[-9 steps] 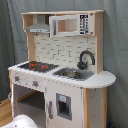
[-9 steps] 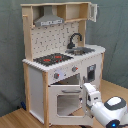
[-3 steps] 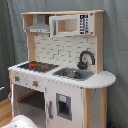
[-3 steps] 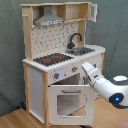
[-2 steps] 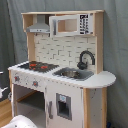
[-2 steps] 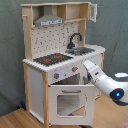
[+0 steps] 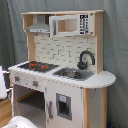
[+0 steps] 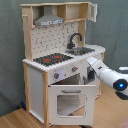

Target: Play with the kitchen

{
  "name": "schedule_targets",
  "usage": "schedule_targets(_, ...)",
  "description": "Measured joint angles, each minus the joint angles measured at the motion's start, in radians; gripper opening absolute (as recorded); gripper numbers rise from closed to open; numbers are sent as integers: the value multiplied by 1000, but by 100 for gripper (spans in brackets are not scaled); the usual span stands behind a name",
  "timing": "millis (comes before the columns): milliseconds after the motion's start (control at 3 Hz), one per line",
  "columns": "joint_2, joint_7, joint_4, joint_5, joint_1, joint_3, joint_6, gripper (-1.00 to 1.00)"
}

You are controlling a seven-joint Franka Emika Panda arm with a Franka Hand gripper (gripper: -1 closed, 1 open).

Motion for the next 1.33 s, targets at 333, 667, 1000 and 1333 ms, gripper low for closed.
schedule_targets(333,31,-75,-42,35,40,-22,-2,100)
schedule_targets(667,63,-145,-71,82,70,-36,-6,100)
schedule_targets(1000,100,-223,-95,150,92,-52,-15,100)
schedule_targets(1333,126,-318,-122,209,93,-93,-17,100)
